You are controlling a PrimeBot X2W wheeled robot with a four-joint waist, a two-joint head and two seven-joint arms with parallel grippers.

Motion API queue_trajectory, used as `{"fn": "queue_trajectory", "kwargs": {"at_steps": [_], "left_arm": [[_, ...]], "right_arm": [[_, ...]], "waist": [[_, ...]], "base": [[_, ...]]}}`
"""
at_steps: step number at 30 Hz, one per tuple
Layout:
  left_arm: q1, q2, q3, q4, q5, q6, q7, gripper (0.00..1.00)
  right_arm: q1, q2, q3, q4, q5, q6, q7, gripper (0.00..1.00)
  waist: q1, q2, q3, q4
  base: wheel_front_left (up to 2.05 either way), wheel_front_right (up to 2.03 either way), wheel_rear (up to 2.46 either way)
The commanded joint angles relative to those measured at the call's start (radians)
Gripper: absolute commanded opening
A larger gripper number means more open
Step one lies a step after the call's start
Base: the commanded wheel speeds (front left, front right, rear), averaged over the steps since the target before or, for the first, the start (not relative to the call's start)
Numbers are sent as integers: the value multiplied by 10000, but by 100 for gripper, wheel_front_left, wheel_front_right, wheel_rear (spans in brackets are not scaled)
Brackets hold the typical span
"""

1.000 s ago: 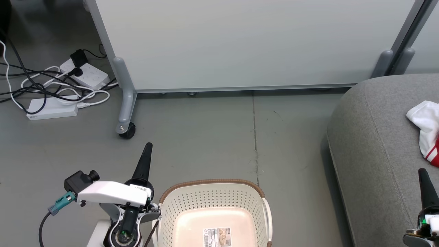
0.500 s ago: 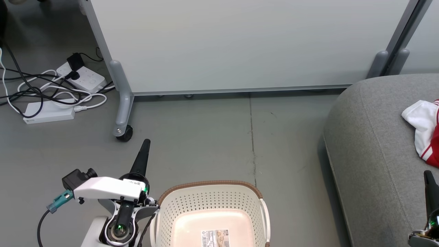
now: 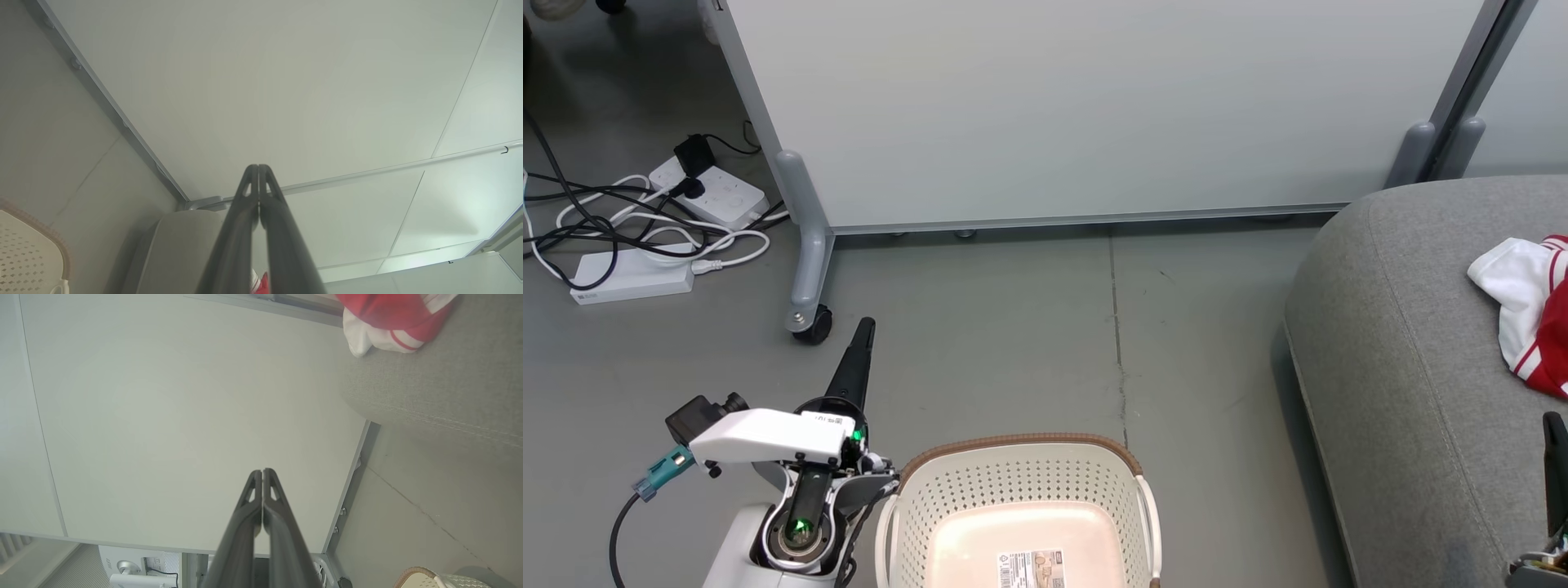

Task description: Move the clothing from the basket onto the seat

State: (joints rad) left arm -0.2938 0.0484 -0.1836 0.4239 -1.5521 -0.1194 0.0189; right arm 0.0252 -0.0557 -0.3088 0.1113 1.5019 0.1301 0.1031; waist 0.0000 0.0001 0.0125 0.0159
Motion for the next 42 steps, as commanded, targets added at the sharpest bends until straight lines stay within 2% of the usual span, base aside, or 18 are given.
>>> {"fn": "queue_trajectory", "kwargs": {"at_steps": [1,20,42], "left_arm": [[-169,31,60,40,-182,-61,59,0],[-450,35,147,286,-1318,-146,317,0],[-429,35,121,271,-1303,-134,300,0]], "right_arm": [[39,-44,-61,-15,215,10,82,0],[133,-55,-329,25,1462,11,400,0],[147,-87,-280,21,1450,11,351,0]], "waist": [[0,-1,-7,-12],[0,-1,-102,-168],[0,-1,-102,-168]], "base": [[0,0,0],[0,0,0],[0,0,0]]}}
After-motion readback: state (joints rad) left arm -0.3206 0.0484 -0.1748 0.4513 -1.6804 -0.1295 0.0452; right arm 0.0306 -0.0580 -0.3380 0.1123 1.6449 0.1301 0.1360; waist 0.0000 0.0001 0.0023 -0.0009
